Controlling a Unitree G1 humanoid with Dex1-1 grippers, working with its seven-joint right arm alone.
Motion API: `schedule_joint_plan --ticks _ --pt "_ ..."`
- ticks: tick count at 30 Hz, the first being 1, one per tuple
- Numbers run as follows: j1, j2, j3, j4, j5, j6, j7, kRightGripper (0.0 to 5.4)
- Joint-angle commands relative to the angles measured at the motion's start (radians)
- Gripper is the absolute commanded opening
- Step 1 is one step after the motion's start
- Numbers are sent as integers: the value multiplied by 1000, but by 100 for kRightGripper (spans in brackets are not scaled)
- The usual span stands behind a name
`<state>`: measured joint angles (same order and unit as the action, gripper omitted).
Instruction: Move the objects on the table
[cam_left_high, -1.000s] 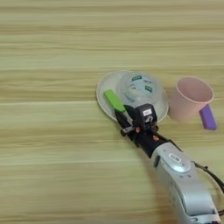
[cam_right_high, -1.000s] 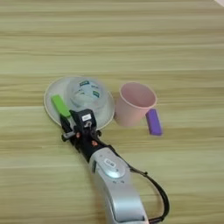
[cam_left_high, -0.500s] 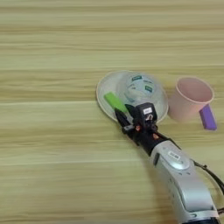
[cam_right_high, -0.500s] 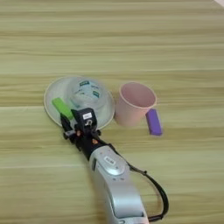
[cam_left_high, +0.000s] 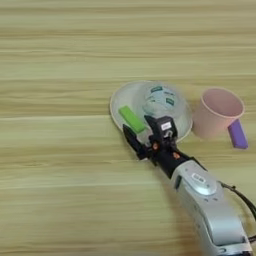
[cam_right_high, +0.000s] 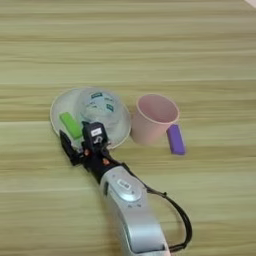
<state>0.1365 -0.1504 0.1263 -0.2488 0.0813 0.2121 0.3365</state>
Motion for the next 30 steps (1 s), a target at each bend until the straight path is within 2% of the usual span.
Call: schedule_joint_plan --ticks 1,6,9,13,16,20,24,26,28,30 --pt "-21 -20 31 -130 -11 -8 9 406" --pt "-24 -12 59 -163 -16 2 12 467" --pt "-54 0 61 -170 -15 13 1 498" --pt "-166 32 22 -179 -8 41 -39 536" --pt "-254 39 1 -186 -21 85 -70 536" --pt "-373 17 -26 -202 -86 137 -121 536" --pt "-473 1 -60 -215 -92 213 -131 536" --pt "-534 20 -97 -215 -58 261 -145 536" --pt "-557 37 -122 -204 -41 291 -163 536" --pt "-543 40 -128 -199 -46 298 -176 536"
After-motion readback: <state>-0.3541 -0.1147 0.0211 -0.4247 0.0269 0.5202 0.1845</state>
